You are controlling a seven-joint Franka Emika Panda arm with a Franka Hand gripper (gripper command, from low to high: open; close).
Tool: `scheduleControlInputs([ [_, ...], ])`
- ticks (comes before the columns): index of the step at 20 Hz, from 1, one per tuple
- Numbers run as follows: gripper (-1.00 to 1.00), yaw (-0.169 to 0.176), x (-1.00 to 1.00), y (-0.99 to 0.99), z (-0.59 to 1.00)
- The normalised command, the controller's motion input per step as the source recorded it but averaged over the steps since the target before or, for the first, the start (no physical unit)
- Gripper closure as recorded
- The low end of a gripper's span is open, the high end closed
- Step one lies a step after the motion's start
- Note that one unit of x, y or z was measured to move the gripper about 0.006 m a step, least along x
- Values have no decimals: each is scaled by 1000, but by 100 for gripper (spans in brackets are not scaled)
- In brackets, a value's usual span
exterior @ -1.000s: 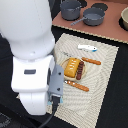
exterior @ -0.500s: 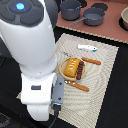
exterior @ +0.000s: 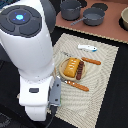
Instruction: Interact with the objects in diverse but meaningful ways.
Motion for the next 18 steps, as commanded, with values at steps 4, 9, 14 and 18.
scheduleControlInputs([
  [4,-100,0,0,0,10],
  [9,-100,-39,10,7,698],
  [14,-100,-86,0,28,1000],
  [18,-100,-92,-4,69,1000],
])
